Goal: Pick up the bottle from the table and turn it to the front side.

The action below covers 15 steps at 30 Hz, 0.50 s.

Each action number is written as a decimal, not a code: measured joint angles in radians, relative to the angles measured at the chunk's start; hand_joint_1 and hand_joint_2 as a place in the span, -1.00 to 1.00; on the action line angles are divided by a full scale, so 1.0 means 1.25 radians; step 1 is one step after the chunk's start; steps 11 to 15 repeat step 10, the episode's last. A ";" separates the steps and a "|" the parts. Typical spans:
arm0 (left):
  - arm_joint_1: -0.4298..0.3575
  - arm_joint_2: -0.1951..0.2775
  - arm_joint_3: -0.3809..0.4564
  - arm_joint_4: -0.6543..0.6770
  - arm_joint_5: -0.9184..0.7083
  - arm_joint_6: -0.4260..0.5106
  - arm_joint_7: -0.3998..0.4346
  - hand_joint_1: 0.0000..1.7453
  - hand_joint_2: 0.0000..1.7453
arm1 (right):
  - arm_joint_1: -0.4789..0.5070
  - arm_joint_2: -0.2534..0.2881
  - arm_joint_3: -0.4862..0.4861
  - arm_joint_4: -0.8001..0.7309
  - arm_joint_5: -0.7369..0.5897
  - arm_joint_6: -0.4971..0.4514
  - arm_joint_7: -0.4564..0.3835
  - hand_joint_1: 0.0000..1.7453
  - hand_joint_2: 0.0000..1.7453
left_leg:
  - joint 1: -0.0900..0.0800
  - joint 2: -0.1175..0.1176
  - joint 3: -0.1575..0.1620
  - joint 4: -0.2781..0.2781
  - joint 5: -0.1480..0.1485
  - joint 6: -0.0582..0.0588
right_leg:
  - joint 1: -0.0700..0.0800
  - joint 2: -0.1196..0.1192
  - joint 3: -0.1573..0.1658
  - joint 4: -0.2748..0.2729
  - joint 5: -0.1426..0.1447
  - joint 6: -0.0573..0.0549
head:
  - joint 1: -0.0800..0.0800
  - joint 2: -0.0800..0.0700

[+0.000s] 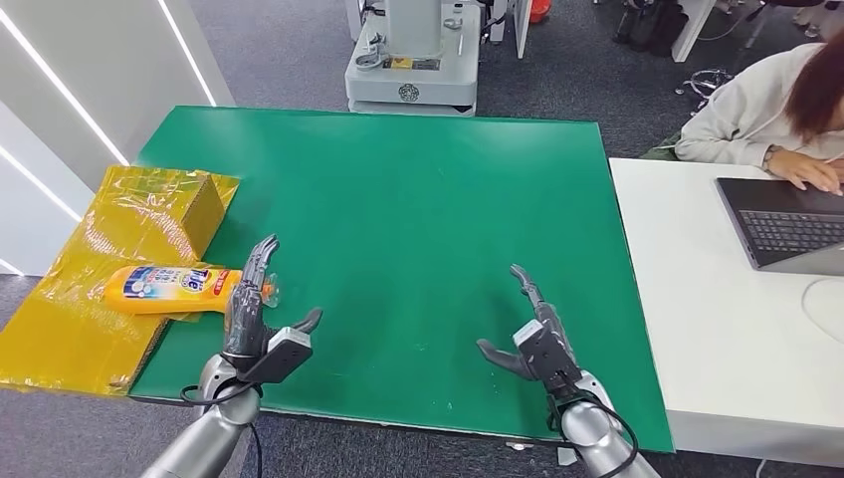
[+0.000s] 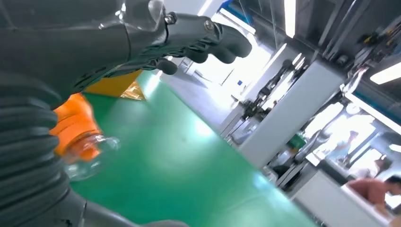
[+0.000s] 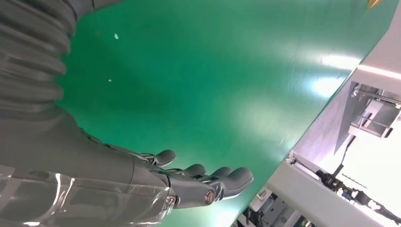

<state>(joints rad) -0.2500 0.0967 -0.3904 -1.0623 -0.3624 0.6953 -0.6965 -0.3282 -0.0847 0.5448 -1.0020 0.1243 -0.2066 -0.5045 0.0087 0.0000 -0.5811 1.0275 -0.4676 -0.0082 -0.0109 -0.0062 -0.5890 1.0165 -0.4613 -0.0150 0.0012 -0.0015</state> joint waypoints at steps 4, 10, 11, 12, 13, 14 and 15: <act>0.038 -0.030 0.000 -0.130 0.094 -0.004 -0.003 -1.00 1.00 | 0.022 -0.011 0.001 -0.002 -0.040 -0.027 -0.029 -1.00 1.00 | 0.000 0.000 -0.001 0.000 0.000 0.000 | 0.000 0.000 -0.001 0.000 0.000 0.000 | 0.000 0.000; 0.072 -0.052 -0.061 -0.215 0.268 -0.157 0.015 -1.00 1.00 | 0.118 -0.024 -0.008 -0.108 -0.091 -0.114 -0.067 -1.00 1.00 | 0.000 -0.001 -0.001 0.000 -0.002 0.000 | 0.000 -0.001 -0.001 0.000 -0.001 0.001 | 0.000 0.000; 0.072 -0.052 -0.061 -0.215 0.268 -0.157 0.015 -1.00 1.00 | 0.118 -0.024 -0.008 -0.108 -0.091 -0.114 -0.067 -1.00 1.00 | 0.000 -0.001 -0.001 0.000 -0.002 0.000 | 0.000 -0.001 -0.001 0.000 -0.001 0.001 | 0.000 0.000; 0.072 -0.052 -0.061 -0.215 0.268 -0.157 0.015 -1.00 1.00 | 0.118 -0.024 -0.008 -0.108 -0.091 -0.114 -0.067 -1.00 1.00 | 0.000 -0.001 -0.001 0.000 -0.002 0.000 | 0.000 -0.001 -0.001 0.000 -0.001 0.001 | 0.000 0.000; 0.072 -0.052 -0.061 -0.215 0.268 -0.157 0.015 -1.00 1.00 | 0.118 -0.024 -0.008 -0.108 -0.091 -0.114 -0.067 -1.00 1.00 | 0.000 -0.001 -0.001 0.000 -0.002 0.000 | 0.000 -0.001 -0.001 0.000 -0.001 0.001 | 0.000 0.000; 0.072 -0.052 -0.061 -0.215 0.268 -0.157 0.015 -1.00 1.00 | 0.118 -0.024 -0.008 -0.108 -0.091 -0.114 -0.067 -1.00 1.00 | 0.000 -0.001 -0.001 0.000 -0.002 0.000 | 0.000 -0.001 -0.001 0.000 -0.001 0.001 | 0.000 0.000; 0.072 -0.052 -0.061 -0.215 0.268 -0.157 0.015 -1.00 1.00 | 0.118 -0.024 -0.008 -0.108 -0.091 -0.114 -0.067 -1.00 1.00 | 0.000 -0.001 -0.001 0.000 -0.002 0.000 | 0.000 -0.001 -0.001 0.000 -0.001 0.001 | 0.000 0.000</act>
